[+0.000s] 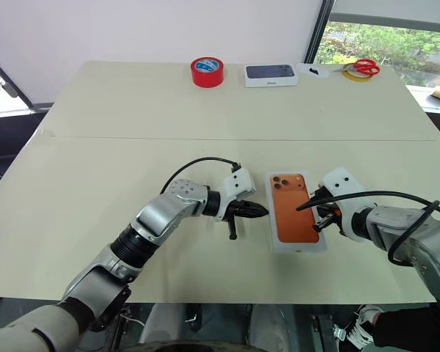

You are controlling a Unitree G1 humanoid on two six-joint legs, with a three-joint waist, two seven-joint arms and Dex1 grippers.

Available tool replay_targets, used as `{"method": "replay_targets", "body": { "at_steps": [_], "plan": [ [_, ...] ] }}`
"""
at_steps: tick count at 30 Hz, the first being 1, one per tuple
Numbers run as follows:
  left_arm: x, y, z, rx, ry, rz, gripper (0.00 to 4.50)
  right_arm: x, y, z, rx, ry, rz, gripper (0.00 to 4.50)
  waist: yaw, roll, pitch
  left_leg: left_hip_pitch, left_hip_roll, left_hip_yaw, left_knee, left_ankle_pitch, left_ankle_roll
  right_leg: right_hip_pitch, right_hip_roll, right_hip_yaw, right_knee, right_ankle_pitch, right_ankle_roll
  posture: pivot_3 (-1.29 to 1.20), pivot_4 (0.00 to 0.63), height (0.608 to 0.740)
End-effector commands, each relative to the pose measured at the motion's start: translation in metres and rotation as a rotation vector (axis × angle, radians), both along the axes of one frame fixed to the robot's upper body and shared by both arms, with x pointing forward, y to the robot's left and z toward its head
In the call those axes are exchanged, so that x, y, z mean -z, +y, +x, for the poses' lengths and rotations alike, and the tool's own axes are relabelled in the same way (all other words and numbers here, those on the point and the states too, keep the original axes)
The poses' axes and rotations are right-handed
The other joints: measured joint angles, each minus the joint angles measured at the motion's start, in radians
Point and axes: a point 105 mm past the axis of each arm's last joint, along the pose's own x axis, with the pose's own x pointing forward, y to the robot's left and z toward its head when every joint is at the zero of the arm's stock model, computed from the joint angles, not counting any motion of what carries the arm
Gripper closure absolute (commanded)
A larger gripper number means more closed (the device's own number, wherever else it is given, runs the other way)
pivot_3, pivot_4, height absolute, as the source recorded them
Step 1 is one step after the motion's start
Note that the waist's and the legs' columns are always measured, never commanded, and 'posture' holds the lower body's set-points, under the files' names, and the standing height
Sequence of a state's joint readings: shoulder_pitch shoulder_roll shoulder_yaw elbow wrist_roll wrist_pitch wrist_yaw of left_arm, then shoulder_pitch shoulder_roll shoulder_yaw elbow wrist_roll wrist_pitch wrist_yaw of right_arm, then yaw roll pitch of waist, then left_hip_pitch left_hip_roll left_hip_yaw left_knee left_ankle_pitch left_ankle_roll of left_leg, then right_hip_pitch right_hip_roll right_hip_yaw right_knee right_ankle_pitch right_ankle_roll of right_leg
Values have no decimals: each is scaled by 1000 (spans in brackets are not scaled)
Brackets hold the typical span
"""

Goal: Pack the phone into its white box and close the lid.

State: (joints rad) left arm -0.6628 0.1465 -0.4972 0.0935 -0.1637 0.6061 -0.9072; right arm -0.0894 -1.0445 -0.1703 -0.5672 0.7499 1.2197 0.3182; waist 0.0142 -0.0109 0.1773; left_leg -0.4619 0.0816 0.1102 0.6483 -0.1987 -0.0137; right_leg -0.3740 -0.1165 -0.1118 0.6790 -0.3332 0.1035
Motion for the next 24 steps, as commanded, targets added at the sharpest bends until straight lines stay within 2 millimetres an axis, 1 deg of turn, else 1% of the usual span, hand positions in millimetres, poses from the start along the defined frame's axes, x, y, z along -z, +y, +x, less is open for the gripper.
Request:
{"method": "replay_targets", "body": {
  "at_steps": [1, 6, 12, 15, 16, 18, 20, 21, 24],
  "plan": [
    [-16, -12, -8, 56, -58, -45, 4468, -7, 8, -3, -41, -32, 3, 4474, 0, 0, 0, 0, 0, 0, 0, 0, 0, 0, 0, 0, 0, 0, 0, 0, 150, 730],
    [-13, -10, -7, 50, -53, -37, 4468, -2, 2, -3, -22, -25, -29, 4474, 0, 0, 0, 0, 0, 0, 0, 0, 0, 0, 0, 0, 0, 0, 0, 0, 150, 730],
    [-9, 1, -1, 9, -44, -26, 4468, -11, -9, -2, -9, -54, -69, 4474, -1, 0, 0, 0, 0, 0, 0, 0, 0, 0, 0, 0, 0, 0, 0, 0, 150, 730],
    [-21, 5, 10, -56, -21, -84, 4468, -26, -18, 0, -2, -102, -65, 4474, 0, 0, 0, 0, 0, 0, 0, 0, 0, 0, 0, 0, 0, 0, 0, 0, 150, 730],
    [-29, 4, 12, -71, -19, -113, 4468, -32, -19, -2, -19, -118, -55, 4474, 0, 0, 0, 0, 0, 0, 0, 0, 0, 0, 0, 0, 0, 0, 0, 0, 150, 730],
    [-38, 0, 16, -84, -27, -140, 4468, -39, -15, -7, -60, -133, -10, 4474, 2, 0, 0, 0, 0, -1, 0, 0, 0, 0, 0, 0, 0, 0, 0, 0, 150, 730],
    [-43, -6, 17, -85, -37, -148, 4468, -43, -8, -13, -110, -138, 34, 4474, 3, -1, 0, 0, 0, -1, 0, 0, 0, 1, 0, 0, 0, 0, 0, 0, 150, 730],
    [-43, -10, 16, -79, -39, -148, 4468, -43, -3, -16, -137, -130, 48, 4474, 2, 0, 0, 0, -1, -1, 0, 0, 0, 1, 0, 0, 0, 0, 0, 0, 150, 730],
    [-40, -22, 14, -54, -49, -119, 4468, -32, 10, -30, -219, -83, 63, 4474, 1, 0, 0, 1, -1, -1, 0, 0, 0, 1, 0, 0, 0, 0, 0, 0, 150, 730]
  ]
}}
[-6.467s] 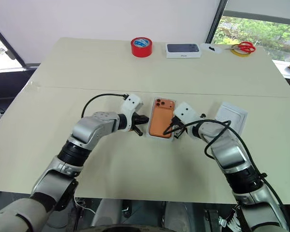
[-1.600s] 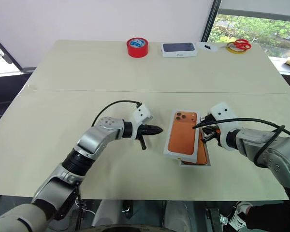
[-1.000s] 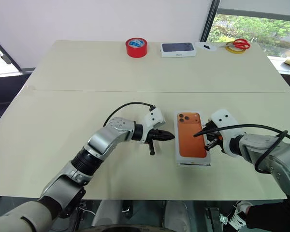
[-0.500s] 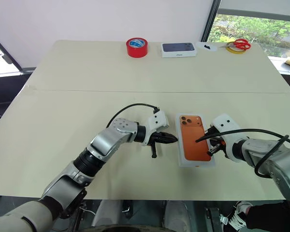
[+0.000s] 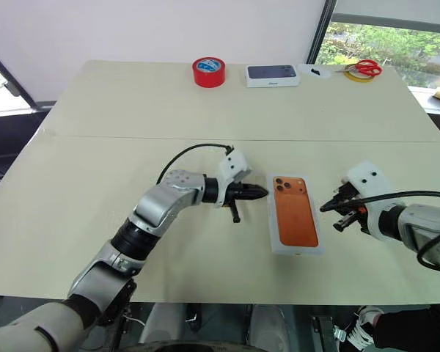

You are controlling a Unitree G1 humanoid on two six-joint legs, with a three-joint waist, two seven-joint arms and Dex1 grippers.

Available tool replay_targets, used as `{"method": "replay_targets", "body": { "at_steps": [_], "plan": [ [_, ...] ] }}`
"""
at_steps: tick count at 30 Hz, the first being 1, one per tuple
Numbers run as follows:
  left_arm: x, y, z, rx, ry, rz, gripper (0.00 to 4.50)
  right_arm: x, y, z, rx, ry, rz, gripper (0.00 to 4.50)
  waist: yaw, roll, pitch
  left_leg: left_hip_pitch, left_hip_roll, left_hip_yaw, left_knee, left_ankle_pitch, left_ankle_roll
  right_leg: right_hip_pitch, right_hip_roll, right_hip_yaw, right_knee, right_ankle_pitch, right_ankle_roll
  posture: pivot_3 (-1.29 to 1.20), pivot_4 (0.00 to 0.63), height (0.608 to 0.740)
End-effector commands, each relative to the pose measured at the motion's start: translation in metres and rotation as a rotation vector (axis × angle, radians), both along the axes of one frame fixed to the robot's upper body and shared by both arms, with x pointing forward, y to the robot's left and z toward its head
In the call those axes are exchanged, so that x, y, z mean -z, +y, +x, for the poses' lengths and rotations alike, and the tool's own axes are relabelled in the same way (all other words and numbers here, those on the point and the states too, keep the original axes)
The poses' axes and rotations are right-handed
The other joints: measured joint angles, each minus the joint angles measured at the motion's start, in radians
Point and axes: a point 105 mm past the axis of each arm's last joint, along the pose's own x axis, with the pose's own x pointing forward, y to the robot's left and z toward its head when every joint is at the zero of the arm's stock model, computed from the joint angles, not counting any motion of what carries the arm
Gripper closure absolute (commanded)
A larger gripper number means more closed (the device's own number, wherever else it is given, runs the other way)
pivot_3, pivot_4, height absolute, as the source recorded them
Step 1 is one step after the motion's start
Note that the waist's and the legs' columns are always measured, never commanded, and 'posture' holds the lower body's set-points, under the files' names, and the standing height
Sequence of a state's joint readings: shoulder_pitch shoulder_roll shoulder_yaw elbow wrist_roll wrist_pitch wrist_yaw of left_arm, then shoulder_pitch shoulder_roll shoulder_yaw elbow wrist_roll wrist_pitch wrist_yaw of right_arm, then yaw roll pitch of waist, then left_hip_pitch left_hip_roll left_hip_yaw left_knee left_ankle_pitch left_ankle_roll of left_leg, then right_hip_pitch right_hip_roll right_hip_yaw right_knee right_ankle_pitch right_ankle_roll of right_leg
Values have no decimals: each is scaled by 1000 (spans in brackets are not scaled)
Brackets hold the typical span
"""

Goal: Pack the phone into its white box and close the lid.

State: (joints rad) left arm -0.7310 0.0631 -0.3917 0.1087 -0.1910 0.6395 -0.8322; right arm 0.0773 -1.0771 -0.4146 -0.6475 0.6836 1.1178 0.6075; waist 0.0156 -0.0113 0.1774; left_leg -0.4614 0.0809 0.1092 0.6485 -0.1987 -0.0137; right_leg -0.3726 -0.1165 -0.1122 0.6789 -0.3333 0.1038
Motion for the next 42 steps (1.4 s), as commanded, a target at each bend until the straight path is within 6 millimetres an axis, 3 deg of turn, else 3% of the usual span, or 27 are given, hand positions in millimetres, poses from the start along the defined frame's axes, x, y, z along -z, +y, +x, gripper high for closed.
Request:
{"method": "replay_targets", "body": {
  "at_steps": [1, 6, 10, 13, 18, 23, 27, 33, 42],
  "plan": [
    [4, -13, -2, 27, -43, 51, 4468, 4, 19, -14, -109, 8, 6, 4474, -1, 0, 0, 0, 0, 0, 0, 0, 0, 0, 0, 0, 0, 0, 0, 0, 150, 730],
    [27, -16, -2, 48, -77, 172, 4468, 27, 24, -25, -118, 72, -7, 4474, -3, 0, 0, 0, 0, 0, 0, 0, 0, 0, 0, 0, 0, 0, 0, 0, 150, 730],
    [21, -9, 3, 24, -81, 145, 4468, 32, 18, -23, -87, 64, -50, 4474, -2, 1, -1, 0, 0, -1, 0, 0, 0, 0, 0, 0, 0, 0, 0, 0, 150, 730],
    [4, 9, 18, -52, -94, 76, 4468, 18, 7, -12, -33, -28, -56, 4474, -3, 1, 0, 0, 0, -1, 0, 0, 0, 0, 0, 0, 0, 0, 0, 0, 150, 730],
    [-31, 72, 47, -238, -166, -55, 4468, -22, -12, 17, 86, -364, -39, 4474, -5, 1, -1, 1, 1, 0, 0, 0, -1, -1, 1, 0, 1, 0, 0, 0, 150, 730],
    [-41, 180, 72, -540, -144, -103, 4468, -31, -38, 19, 146, -415, 58, 4474, -3, 1, -1, 1, 1, 1, 0, 1, -1, 0, 1, 0, 1, 0, 0, 0, 150, 730],
    [-37, 230, 68, -661, -145, -78, 4468, -27, -42, 17, 141, -402, 124, 4474, 1, 1, -1, 1, 0, 1, 0, 1, -1, 1, 1, 0, 1, 0, 0, 0, 150, 730],
    [-25, 266, 57, -749, -124, -36, 4468, -18, -28, 21, 97, -368, 187, 4474, -4, 1, -1, 1, 1, 1, 0, 1, -1, 0, 1, 0, 1, 0, 0, 0, 150, 730],
    [-22, 277, 37, -752, -70, -37, 4468, -11, -19, 24, 80, -345, 264, 4474, -4, 1, -1, 1, 1, 1, -1, 1, -1, 0, 1, 0, 1, 0, 0, 0, 150, 730]
  ]
}}
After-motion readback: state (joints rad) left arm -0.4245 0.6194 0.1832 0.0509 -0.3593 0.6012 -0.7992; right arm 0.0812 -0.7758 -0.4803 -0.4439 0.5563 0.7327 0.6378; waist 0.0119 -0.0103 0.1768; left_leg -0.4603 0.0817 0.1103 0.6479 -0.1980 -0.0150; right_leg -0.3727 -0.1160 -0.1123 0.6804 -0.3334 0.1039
